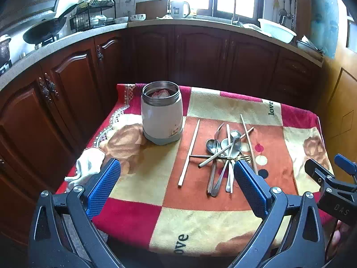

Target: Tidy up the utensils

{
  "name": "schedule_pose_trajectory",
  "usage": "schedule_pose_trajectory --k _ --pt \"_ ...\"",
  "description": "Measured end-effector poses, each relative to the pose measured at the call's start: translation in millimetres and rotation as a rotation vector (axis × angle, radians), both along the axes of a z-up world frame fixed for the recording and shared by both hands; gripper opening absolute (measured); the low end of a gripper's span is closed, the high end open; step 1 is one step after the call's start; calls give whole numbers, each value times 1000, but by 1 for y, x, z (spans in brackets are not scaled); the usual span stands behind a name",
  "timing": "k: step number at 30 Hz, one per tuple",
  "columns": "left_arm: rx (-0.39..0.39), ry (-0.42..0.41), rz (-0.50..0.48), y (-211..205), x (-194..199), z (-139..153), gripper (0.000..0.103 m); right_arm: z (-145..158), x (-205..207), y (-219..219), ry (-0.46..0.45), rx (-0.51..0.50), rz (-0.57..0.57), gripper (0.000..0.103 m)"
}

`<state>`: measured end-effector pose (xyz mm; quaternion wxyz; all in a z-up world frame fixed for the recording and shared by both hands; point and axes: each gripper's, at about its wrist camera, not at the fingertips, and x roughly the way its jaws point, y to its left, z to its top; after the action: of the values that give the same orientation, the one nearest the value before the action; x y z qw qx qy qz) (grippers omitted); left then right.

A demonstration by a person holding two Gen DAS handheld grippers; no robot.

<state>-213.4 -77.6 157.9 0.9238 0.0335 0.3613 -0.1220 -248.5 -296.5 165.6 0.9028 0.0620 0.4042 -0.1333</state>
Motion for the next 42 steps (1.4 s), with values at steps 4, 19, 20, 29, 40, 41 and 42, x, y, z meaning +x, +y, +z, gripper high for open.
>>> schedule_pose_trajectory --k 4,19,20,29,40,41,42 --pt "-2 11 -3 0 3 -4 102 -5 2 -1 8 12 4 103" --pt "3 103 -34 4 43 -34 98 -48 30 -18 58 94 74 85" --pt "0 107 -41 3 45 -35 98 -50 33 -19 64 98 78 82" --pt "-21 155 -107 -11 72 -44 97 -72 70 -37 98 171 123 62" --pt "57 190 -154 -33 102 -55 87 -96 117 -50 129 243 159 46" --pt "57 192 -156 -34 103 -56 87 -101 123 -53 137 260 156 44" --pt "56 197 -158 -35 104 -57 87 -103 126 -55 142 269 154 44"
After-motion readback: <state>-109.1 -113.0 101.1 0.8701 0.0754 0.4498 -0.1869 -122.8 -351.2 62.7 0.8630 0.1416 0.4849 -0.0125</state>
